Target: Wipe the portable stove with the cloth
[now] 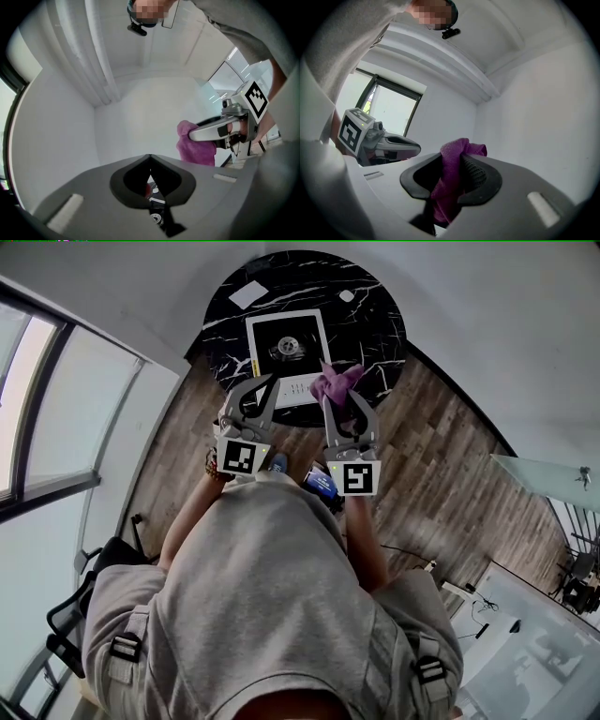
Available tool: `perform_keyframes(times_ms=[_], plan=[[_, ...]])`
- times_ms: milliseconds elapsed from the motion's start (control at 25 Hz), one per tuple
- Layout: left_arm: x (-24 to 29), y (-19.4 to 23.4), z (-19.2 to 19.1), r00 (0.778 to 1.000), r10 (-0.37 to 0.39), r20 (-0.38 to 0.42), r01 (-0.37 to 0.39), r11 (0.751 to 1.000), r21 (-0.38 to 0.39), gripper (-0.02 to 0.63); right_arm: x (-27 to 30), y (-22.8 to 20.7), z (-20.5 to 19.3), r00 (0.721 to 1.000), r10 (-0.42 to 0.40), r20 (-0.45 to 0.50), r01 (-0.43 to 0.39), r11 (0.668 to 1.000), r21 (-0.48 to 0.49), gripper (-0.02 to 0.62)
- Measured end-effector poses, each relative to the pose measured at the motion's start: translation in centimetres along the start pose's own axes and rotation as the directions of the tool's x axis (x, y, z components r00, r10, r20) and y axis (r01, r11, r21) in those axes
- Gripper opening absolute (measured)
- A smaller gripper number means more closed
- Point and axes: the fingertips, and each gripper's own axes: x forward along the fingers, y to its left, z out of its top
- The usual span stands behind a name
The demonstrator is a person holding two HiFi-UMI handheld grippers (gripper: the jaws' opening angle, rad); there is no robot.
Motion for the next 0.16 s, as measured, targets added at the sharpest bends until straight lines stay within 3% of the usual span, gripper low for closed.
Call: perform_keyframes(times_ms=[160], plan=[[-0.7,0.6,0.9,0.999,-0.031,0.035,0.027,0.994,0.104,-0.006,0.5,1.3,0.7,0.998,0.003,0.060,-0.004,1.000,0.020,0.126]])
